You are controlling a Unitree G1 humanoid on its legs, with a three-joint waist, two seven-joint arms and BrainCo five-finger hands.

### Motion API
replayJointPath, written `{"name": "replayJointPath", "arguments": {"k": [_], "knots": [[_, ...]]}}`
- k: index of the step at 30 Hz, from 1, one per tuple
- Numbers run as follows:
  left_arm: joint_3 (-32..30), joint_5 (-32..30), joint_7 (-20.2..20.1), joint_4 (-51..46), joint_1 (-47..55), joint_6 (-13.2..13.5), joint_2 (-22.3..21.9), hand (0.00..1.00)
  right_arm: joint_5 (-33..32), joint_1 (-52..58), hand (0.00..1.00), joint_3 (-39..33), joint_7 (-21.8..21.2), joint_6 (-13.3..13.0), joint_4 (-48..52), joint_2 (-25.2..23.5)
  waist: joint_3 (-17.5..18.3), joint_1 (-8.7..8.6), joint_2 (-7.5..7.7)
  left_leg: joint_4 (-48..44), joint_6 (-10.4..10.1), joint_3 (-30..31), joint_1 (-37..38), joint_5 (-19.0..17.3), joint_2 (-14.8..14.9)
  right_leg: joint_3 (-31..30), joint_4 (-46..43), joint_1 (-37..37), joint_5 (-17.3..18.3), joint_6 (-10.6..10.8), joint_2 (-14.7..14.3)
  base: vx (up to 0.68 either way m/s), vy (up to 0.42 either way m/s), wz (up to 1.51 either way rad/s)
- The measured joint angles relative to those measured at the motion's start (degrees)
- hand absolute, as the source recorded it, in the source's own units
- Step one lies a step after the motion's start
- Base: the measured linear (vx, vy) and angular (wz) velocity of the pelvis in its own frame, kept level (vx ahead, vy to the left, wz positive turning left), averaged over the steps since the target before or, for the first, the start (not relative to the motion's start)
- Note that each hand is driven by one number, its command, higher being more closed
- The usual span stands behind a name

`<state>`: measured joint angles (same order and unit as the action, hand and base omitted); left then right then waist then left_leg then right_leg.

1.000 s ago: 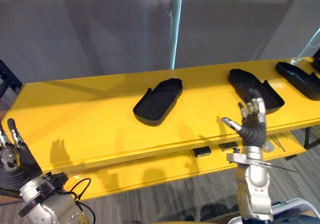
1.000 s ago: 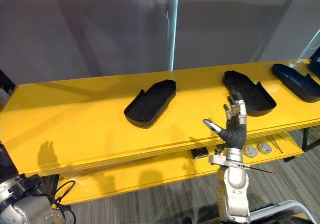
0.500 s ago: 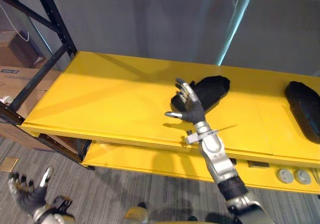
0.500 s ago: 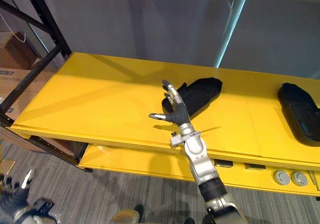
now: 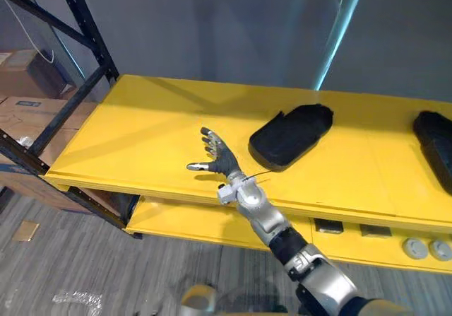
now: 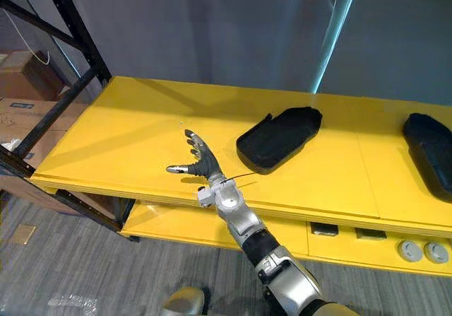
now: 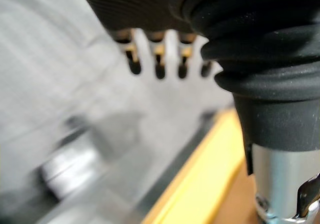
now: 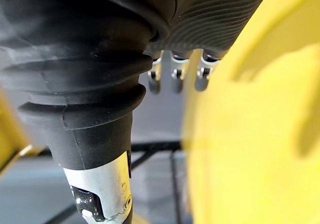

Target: Walk over and take plastic housings, then place them on the shelf

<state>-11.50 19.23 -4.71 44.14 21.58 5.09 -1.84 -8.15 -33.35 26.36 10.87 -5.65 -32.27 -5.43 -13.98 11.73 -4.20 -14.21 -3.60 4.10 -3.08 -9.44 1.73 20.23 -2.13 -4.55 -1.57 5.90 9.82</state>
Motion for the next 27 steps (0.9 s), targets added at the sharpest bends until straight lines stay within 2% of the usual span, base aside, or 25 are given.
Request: {"name": "replayJointPath", "arguments": {"k": [1,3,7,9,12,16,21,27], "knots": [[1.6,0.9,-0.9,0.0,-1.1,0.3,0.3,0.0,0.2,-1.0,0.0,-0.4,1.6,0.6,0.0,-0.1,-1.1,-0.01,-1.08,0.2,-0.1,0.0,0.0,0.4,-0.1,-0.1,-1.2,0.6,0.4,0.2,0.3,0.0,0.0,0.0],[4.7,2.4,-2.4,-0.2,-2.3,1.2,1.2,0.0,0.6,-3.0,0.0,-1.1,4.7,1.8,0.0,-0.5,-2.1,-0.09,-1.89,1.4,-0.1,0.1,0.0,1.3,-0.3,-0.1,-2.5,1.9,1.0,0.4,0.8,-0.01,-0.006,0.06],[10.2,6.1,-7.6,-0.5,-4.0,2.5,2.9,0.0,2.3,-7.0,0.0,-3.1,10.6,1.9,0.1,-2.0,-4.7,-0.21,-2.37,2.6,-0.5,0.0,0.0,2.3,-0.4,-0.2,-5.0,3.8,2.1,0.2,1.4,0.0,-0.005,0.01],[12.5,7.6,-8.9,-0.5,-4.6,2.5,4.1,0.0,2.3,-8.0,0.0,-3.5,11.0,1.9,0.2,-2.2,-5.6,-0.23,-2.53,2.7,-0.5,-0.2,-0.2,2.4,-0.5,-0.6,-7.3,5.0,3.4,0.2,2.0,0.0,0.0,0.0],[14.9,9.5,-9.6,-0.4,-4.9,2.4,5.2,0.0,2.3,-8.0,0.0,-3.0,11.7,1.9,0.4,-2.2,-6.7,-0.24,-2.81,2.9,-0.5,-0.9,-0.2,2.5,-0.7,-1.5,-10.5,7.1,5.0,0.2,2.8,-0.01,-0.005,-0.08],[16.5,9.7,-10.0,-0.2,-4.9,2.4,5.8,0.0,2.3,-8.0,0.0,-1.9,12.1,1.9,0.6,-2.2,-7.1,-0.94,-3.28,3.8,-0.6,-1.7,0.0,2.9,-0.8,-2.5,-11.7,8.4,5.5,0.2,3.1,0.0,-0.015,-0.1],[17.2,9.7,-10.2,0.1,-4.9,2.5,6.1,0.0,2.3,-7.9,0.0,-0.9,15.4,1.8,0.7,-2.2,-7.3,-1.92,-3.58,4.1,-0.7,-3.1,0.0,2.9,-0.5,-3.8,-12.6,9.6,5.8,0.1,3.1,0.0,-0.009,-0.11],[19.0,9.7,-10.4,2.0,-5.2,3.2,7.0,0.0,6.7,-5.6,0.0,-0.5,19.5,1.6,3.0,-2.2,-7.4,-3.13,-3.81,4.5,-0.7,-4.5,0.1,2.9,-0.5,-5.1,-12.9,10.6,5.8,0.1,3.0,0.0,0.001,-0.09]]}}
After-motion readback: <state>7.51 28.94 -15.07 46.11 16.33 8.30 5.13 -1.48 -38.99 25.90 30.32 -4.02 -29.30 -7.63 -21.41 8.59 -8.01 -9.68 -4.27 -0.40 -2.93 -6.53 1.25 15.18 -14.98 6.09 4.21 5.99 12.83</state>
